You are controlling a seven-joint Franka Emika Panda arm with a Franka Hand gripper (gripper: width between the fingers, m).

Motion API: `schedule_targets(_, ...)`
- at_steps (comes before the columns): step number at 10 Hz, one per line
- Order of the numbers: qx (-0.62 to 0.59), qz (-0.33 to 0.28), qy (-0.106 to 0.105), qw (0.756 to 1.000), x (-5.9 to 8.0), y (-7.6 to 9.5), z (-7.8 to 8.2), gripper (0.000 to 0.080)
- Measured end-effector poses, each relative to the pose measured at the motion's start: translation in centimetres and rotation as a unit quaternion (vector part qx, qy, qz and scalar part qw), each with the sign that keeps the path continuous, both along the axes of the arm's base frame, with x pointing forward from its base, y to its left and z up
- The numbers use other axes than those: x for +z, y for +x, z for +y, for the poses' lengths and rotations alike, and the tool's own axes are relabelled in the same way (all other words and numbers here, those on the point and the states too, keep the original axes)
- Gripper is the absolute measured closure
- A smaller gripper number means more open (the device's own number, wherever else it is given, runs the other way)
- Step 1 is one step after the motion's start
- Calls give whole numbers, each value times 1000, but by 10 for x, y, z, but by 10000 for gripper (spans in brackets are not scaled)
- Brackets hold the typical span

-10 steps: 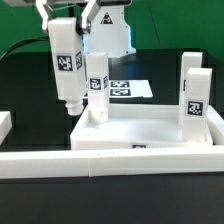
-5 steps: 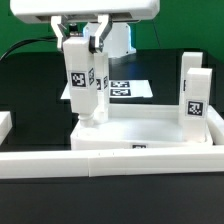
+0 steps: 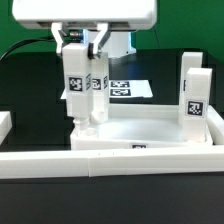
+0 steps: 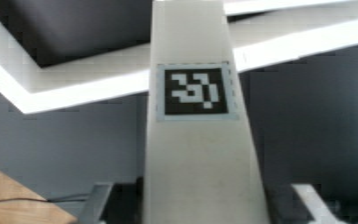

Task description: Assemble desk

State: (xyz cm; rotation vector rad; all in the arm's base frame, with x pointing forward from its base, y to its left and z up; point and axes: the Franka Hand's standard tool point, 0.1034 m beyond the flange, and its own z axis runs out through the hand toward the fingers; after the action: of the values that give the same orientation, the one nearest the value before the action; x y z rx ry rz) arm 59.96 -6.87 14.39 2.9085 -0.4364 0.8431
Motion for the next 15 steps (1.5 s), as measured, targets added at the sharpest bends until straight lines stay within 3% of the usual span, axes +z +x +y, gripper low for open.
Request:
schedule_targets(4,12,-4,-3,1000,-6,-2,17,509)
schedule_targets(8,13,-17,-12,1000,-6,5,14,509)
schedule_targets(15,15,-13,-14,1000,-6,2,9,509)
